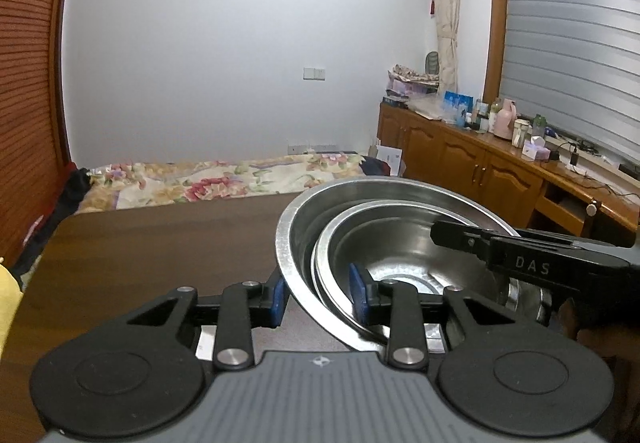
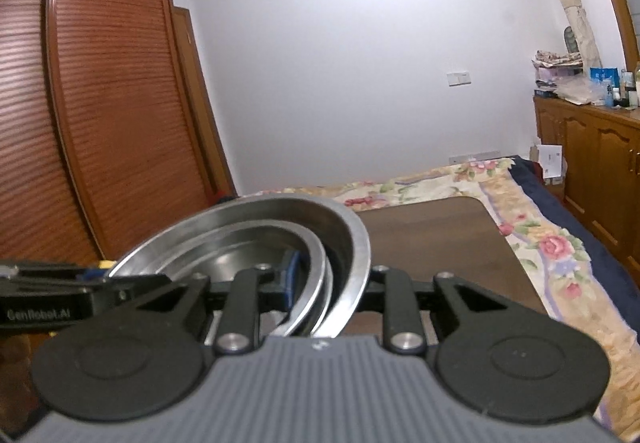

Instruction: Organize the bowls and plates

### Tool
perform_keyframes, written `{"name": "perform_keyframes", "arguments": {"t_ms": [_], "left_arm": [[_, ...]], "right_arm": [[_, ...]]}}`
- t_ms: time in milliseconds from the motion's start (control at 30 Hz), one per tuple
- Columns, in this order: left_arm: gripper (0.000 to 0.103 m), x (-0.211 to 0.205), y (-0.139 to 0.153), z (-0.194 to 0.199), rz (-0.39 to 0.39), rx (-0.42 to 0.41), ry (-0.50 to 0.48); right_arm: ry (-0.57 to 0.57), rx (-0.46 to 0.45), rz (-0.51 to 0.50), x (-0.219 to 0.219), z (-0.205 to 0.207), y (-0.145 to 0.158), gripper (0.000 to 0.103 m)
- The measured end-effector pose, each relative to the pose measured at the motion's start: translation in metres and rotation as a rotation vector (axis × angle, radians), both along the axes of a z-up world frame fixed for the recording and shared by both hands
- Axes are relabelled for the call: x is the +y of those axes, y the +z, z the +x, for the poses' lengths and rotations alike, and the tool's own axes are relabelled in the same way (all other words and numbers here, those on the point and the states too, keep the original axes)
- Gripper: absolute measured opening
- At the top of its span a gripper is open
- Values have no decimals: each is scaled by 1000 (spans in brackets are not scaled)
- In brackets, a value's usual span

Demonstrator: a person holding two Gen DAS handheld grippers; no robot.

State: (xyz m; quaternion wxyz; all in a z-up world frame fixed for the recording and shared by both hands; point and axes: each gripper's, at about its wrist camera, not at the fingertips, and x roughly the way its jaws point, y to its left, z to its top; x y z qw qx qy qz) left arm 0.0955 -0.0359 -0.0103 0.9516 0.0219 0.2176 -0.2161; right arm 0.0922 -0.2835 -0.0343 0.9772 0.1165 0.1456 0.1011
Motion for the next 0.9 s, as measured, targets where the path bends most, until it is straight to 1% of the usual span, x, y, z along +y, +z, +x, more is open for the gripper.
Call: {"name": "perform_keyframes", "arguments": {"t_ms": [167,300,433,600,667,900], "left_arm": [[35,8,12,-13,1,-19,17],[35,16,16,-19,-7,-21,21],[35,22,12,-23,0,-1,42],[35,33,4,-24,9,14,66],[35,37,1,-22,19,18,74],[35,55,-8,-14,14,29,106]], "right_arm": [[29,-7,7,4,-1,9,27],[46,-22,-5,9,-3,15,27],[62,-26,0,13,-4,15,27],[85,1,-2,25,-1,5,27],[93,8,-8,29,0,3,27],[120,19,-21,46,6,-5,27]]}}
